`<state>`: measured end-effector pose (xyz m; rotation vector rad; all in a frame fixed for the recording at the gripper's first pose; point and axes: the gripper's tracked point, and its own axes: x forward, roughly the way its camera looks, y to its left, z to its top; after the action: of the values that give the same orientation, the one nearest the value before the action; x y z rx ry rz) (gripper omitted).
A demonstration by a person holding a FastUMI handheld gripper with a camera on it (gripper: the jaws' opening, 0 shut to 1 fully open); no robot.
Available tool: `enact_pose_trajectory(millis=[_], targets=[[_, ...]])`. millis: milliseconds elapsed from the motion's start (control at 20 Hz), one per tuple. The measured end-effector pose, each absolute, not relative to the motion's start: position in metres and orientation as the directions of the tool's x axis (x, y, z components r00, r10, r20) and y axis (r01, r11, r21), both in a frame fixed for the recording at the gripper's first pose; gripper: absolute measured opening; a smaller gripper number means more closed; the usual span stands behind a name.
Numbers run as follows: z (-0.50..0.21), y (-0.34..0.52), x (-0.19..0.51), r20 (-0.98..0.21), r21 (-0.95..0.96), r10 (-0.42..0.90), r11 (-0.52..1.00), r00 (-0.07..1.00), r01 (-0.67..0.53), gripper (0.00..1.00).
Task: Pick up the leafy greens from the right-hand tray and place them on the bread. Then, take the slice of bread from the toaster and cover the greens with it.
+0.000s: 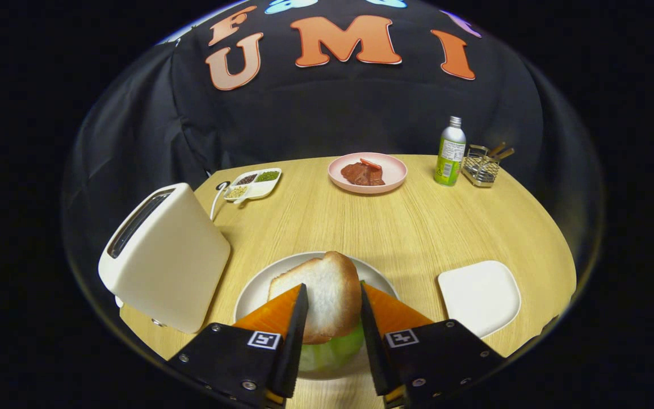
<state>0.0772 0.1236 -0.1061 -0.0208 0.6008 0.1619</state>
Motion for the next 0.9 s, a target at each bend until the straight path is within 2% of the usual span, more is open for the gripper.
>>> enact_pose_trajectory(millis=[150,400,700,900], targets=[[-0.107,0.117,0.074,-0.565,0.015,0.124,0.99,0.815,-0.14,0.63],[-0.084,0.11,0.07,-0.501,-0.017,0.095,0.993,0.86,-0.12,0.82],[-0.046,0.096,0.067,-0.396,-0.064,0.056,0.994,0.917,-0.089,0.95],[-0.023,0.086,0.062,-0.305,-0.08,0.036,0.995,0.952,-0.064,0.98]])
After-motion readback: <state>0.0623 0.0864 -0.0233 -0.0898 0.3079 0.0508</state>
